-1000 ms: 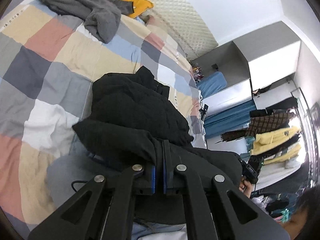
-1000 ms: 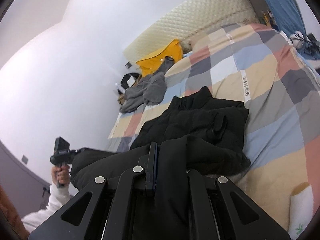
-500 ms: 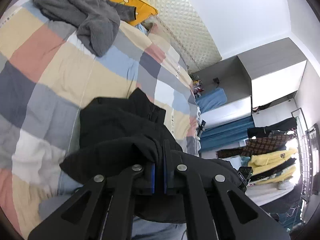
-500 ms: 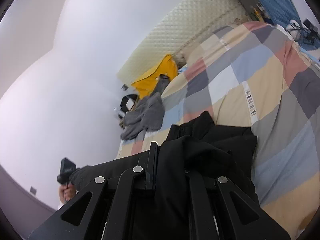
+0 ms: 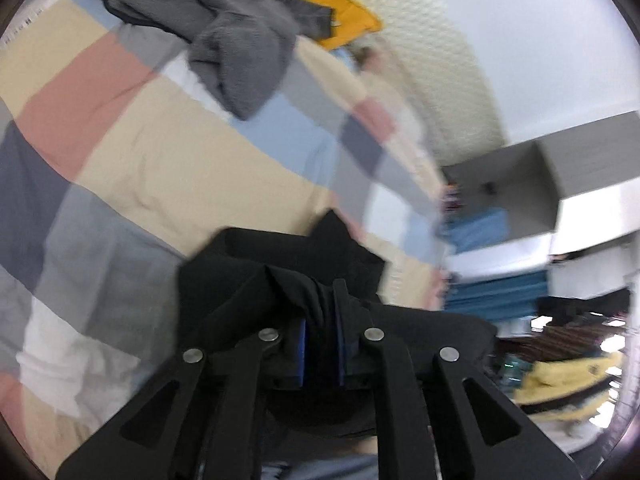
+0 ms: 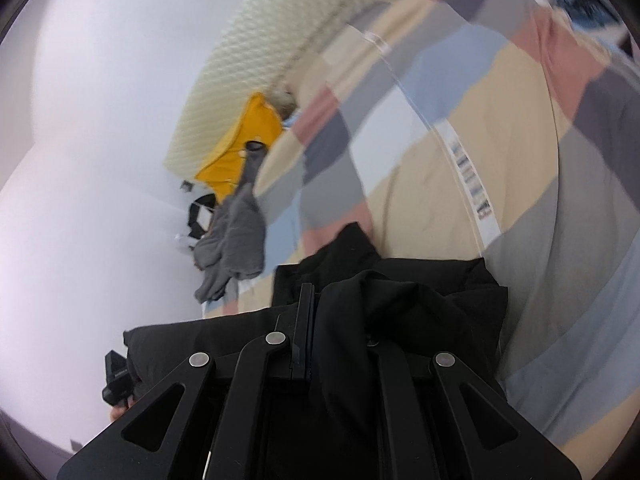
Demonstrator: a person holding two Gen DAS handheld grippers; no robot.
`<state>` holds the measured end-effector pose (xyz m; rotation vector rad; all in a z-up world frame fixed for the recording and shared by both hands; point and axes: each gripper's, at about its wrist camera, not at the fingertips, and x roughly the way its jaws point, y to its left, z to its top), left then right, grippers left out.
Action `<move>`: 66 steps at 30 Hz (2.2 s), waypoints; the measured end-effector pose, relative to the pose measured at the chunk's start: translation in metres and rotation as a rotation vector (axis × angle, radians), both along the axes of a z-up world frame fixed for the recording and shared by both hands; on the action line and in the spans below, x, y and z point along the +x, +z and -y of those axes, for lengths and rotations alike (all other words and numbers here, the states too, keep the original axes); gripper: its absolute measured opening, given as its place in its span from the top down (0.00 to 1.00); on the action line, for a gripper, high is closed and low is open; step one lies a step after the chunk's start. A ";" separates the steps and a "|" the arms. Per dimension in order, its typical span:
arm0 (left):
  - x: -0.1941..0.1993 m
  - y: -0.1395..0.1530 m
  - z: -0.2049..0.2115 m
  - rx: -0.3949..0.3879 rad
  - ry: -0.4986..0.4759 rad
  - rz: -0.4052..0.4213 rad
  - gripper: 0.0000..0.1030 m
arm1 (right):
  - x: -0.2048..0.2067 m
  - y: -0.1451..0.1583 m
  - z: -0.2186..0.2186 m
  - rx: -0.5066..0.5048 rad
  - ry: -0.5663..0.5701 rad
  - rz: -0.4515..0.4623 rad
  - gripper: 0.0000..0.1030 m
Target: Fold large clothes
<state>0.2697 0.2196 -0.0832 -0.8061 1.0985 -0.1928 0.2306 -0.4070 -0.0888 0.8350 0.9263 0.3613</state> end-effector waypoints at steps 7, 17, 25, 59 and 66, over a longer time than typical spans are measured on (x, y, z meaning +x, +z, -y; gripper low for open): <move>0.052 -0.041 0.023 0.140 0.026 -0.076 0.87 | 0.034 -0.053 -0.001 -0.009 -0.035 -0.100 0.95; 0.089 -0.096 0.048 0.244 -0.022 -0.177 0.87 | 0.042 -0.110 -0.002 0.091 -0.076 -0.115 0.98; 0.073 -0.093 0.038 0.160 -0.024 -0.154 0.85 | 0.025 -0.108 0.001 0.161 -0.083 -0.075 0.91; 0.007 -0.034 0.213 0.620 -0.230 0.382 0.17 | -0.043 -0.020 -0.154 -0.611 0.096 0.356 0.21; 0.043 -0.053 0.225 0.699 -0.224 0.313 0.17 | 0.000 -0.038 -0.171 -0.678 0.111 0.316 0.20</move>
